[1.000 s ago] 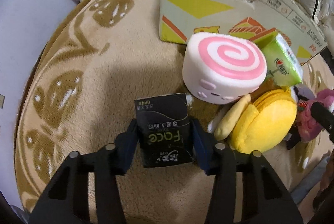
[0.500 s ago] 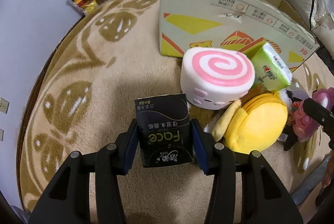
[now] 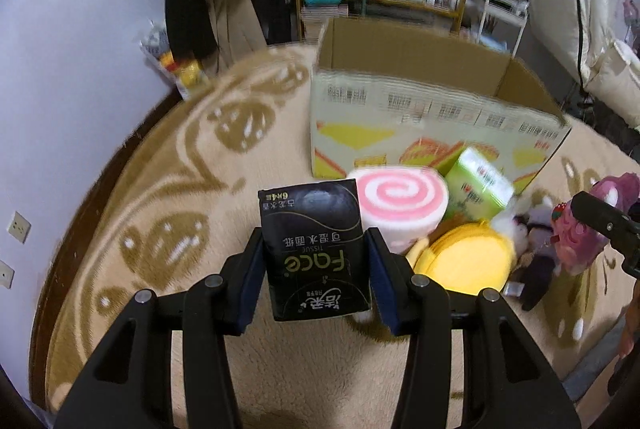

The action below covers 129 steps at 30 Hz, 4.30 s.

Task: Organize soft objects
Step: 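Lift the tissue pack with the left tool while the right tool carries the pink plush over the box, then release the tissue pack into the box with the left tool while the right tool drops the pink plush in, then grasp the yellow pouch plush with the left tool while the right tool grasps the white-haired doll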

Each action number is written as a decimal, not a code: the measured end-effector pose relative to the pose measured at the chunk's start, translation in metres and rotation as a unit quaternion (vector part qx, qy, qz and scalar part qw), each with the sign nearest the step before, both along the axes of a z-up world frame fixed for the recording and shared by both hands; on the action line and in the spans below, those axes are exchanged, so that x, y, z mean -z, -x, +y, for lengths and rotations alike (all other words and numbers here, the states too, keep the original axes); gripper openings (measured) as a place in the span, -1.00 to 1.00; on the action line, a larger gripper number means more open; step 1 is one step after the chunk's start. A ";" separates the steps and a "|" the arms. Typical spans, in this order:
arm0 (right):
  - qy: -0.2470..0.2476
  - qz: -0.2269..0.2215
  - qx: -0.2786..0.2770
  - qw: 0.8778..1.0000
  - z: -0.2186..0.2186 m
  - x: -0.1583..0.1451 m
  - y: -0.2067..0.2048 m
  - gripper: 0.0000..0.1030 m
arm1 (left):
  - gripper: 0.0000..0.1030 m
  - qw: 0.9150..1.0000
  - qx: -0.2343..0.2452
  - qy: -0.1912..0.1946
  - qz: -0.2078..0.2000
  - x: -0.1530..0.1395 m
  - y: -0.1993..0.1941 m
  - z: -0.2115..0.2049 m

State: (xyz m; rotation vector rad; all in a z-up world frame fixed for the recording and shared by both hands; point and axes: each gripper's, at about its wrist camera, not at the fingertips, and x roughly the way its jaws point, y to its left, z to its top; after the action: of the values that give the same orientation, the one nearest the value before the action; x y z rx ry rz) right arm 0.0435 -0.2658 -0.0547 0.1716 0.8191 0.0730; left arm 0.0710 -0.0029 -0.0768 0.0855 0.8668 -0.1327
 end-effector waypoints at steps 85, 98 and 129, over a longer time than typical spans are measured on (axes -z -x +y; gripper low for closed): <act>0.039 -0.177 0.004 0.983 0.010 -0.058 -0.093 0.73 | 0.03 0.986 0.060 -0.005 -0.157 -0.053 -0.084 -0.053; 0.033 -0.158 0.003 0.987 0.010 -0.058 -0.081 1.00 | 0.72 0.983 0.067 -0.023 -0.168 -0.059 -0.067 -0.055; 0.043 -0.089 0.001 0.995 0.010 -0.060 0.006 1.00 | 0.91 0.991 0.052 -0.048 -0.114 -0.065 0.016 -0.024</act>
State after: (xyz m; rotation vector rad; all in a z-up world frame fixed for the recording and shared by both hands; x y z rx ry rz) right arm 0.0375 -0.2553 0.0052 0.0836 0.6432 0.0500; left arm 0.0551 -0.0266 -0.0116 0.2321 0.6398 -0.1754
